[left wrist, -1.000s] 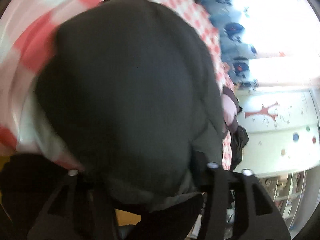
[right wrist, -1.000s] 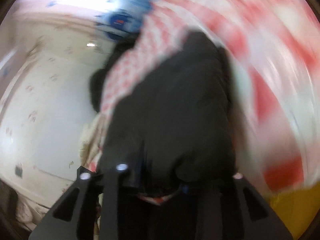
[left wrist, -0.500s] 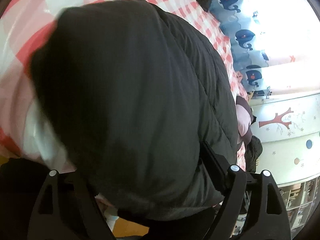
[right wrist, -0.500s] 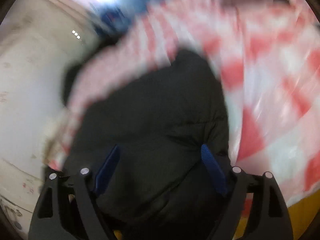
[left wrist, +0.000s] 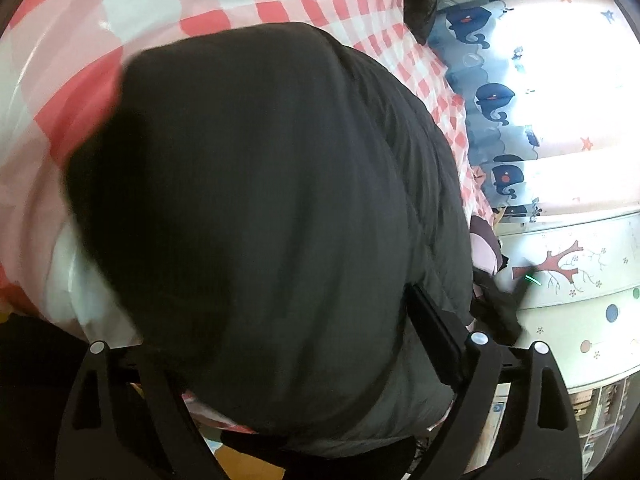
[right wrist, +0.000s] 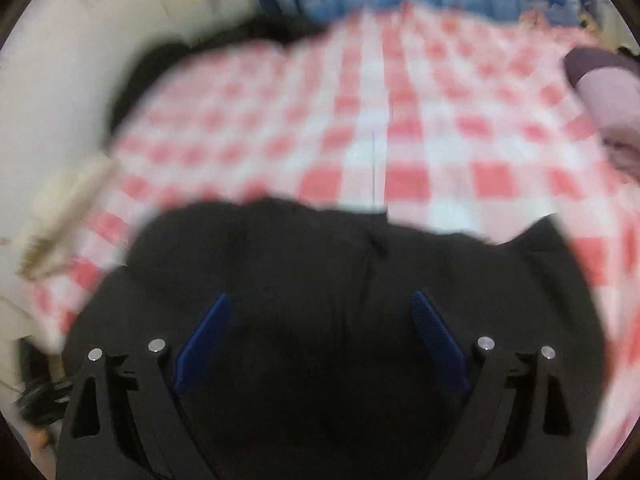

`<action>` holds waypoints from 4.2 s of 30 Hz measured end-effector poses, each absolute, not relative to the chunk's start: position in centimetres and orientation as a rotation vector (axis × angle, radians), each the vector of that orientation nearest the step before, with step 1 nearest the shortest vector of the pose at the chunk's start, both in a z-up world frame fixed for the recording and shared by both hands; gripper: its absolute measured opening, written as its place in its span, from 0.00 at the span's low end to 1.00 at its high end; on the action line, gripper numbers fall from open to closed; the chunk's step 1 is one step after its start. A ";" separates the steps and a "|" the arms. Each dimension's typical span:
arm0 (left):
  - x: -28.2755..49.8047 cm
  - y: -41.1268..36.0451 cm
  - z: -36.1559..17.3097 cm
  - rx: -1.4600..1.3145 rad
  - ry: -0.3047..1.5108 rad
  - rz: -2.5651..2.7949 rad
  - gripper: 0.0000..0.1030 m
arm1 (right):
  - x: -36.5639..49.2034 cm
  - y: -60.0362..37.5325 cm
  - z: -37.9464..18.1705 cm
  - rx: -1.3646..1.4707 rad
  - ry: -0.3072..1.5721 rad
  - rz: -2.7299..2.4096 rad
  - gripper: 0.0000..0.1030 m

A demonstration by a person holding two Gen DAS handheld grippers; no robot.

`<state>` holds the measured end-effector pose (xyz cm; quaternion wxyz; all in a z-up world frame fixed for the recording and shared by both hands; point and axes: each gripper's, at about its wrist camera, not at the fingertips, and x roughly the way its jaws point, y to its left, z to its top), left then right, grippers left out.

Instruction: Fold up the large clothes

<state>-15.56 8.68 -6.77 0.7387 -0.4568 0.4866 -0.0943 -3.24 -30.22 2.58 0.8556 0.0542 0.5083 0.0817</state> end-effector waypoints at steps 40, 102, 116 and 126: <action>-13.9 7.1 -6.7 -1.038 1.008 -0.198 0.82 | -16.5 -25.5 4.4 -0.022 0.999 0.279 0.94; -15.9 -30.9 5.0 0.114 0.797 -0.677 0.22 | -16.8 -49.9 5.6 0.954 0.681 0.558 0.95; -19.9 -36.1 0.3 0.453 0.877 -0.826 0.40 | -11.0 -48.8 8.4 0.397 0.923 0.248 0.95; -18.6 -25.7 8.2 0.157 0.891 -0.906 0.68 | -12.8 -50.5 5.0 0.259 0.995 0.080 0.93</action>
